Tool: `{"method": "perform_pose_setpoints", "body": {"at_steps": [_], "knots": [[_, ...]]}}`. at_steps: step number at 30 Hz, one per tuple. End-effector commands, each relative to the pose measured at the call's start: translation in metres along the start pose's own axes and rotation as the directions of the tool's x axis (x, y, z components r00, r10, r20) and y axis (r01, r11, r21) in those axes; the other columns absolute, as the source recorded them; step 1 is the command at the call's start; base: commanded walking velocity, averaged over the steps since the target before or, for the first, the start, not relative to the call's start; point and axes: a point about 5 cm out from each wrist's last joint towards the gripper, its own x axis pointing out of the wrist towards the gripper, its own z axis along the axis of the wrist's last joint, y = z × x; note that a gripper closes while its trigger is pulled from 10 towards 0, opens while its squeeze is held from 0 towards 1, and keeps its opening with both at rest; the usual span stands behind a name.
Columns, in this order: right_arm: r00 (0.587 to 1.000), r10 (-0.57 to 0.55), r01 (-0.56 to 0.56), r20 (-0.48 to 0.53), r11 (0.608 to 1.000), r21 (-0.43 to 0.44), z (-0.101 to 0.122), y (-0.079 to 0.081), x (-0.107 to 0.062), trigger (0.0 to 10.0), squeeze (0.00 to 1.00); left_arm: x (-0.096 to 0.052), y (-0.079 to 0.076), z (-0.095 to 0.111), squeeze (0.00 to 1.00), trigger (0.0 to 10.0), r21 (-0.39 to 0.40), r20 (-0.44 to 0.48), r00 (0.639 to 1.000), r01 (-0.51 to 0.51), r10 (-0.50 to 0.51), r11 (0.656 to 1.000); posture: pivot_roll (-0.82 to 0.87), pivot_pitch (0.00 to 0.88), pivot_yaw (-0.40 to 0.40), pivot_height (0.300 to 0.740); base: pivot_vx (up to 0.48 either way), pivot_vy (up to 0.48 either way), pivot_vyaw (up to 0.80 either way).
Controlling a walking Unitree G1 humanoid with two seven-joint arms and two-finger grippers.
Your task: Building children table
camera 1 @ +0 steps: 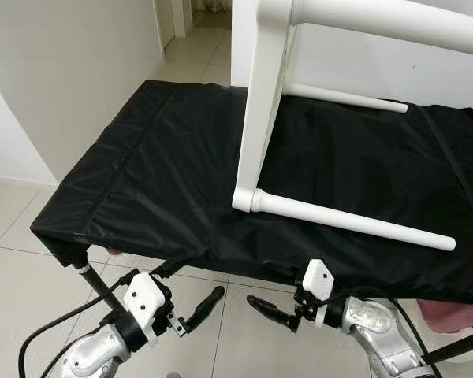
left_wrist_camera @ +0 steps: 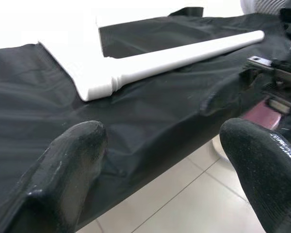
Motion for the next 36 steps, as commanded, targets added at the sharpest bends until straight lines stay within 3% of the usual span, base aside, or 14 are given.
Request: {"method": "perform_pose_setpoints", "body": {"at_steps": [1,8,17,27,31,34,35,36], "knots": [[0.997,0.069,-0.068,-0.042,0.997,0.027,-0.008,0.003,-0.004,10.0,0.0,-0.002,-0.003,-0.005,0.0,10.0,0.003,-0.033,0.997,0.069,-0.069,0.998,-0.05,0.054,0.065,0.74,0.0,0.0,0.0],[0.953,0.215,-0.2,-0.214,0.976,0.09,-0.037,0.003,-0.023,10.0,0.0,-0.015,-0.003,-0.02,0.0,10.0,-0.017,-0.12,0.986,0.116,-0.118,0.993,-0.05,0.041,0.068,0.74,0.0,0.0,0.0],[0.91,0.191,-0.144,-0.368,0.978,0.15,-0.069,-0.002,-0.036,10.0,0.0,-0.036,0.005,-0.062,0.0,10.0,-0.073,-0.265,0.963,0.026,-0.044,0.997,-0.06,0.022,0.056,0.74,0.0,0.0,0.0],[0.874,0.2,-0.116,-0.442,0.971,0.21,-0.087,0.002,-0.046,10.0,0.0,-0.043,0.006,-0.08,0.0,10.0,-0.089,-0.343,0.939,-0.015,-0.016,0.996,-0.06,0.029,0.052,0.74,0.0,0.0,0.0],[0.855,0.155,-0.041,-0.495,0.971,0.234,-0.099,0.001,-0.052,10.0,0.0,-0.048,0.01,-0.097,0.0,10.0,-0.11,-0.408,0.912,-0.095,0.042,0.989,-0.06,0.035,0.046,0.74,0.0,0.0,0.0],[0.826,0.057,0.121,-0.56,0.954,0.274,-0.116,0.007,-0.059,10.0,0.0,-0.06,0.013,-0.118,0.0,10.0,-0.137,-0.509,0.849,-0.243,0.142,0.96,-0.06,0.039,0.045,0.74,0.0,0.0,0.0],[0.826,0.057,0.121,-0.56,0.954,0.274,-0.116,0.007,-0.059,10.0,0.0,-0.06,0.013,-0.118,0.0,10.0,-0.137,-0.509,0.849,-0.243,0.142,0.96,-0.06,0.039,0.045,0.74,0.0,0.0,0.0],[0.815,0.029,0.165,-0.579,0.946,0.28,-0.12,0.01,-0.06,10.0,0.0,-0.064,0.013,-0.123,0.0,10.0,-0.13,-0.538,0.825,-0.284,0.173,0.95,-0.06,0.042,0.045,0.74,0.0,0.0,0.0]]}}
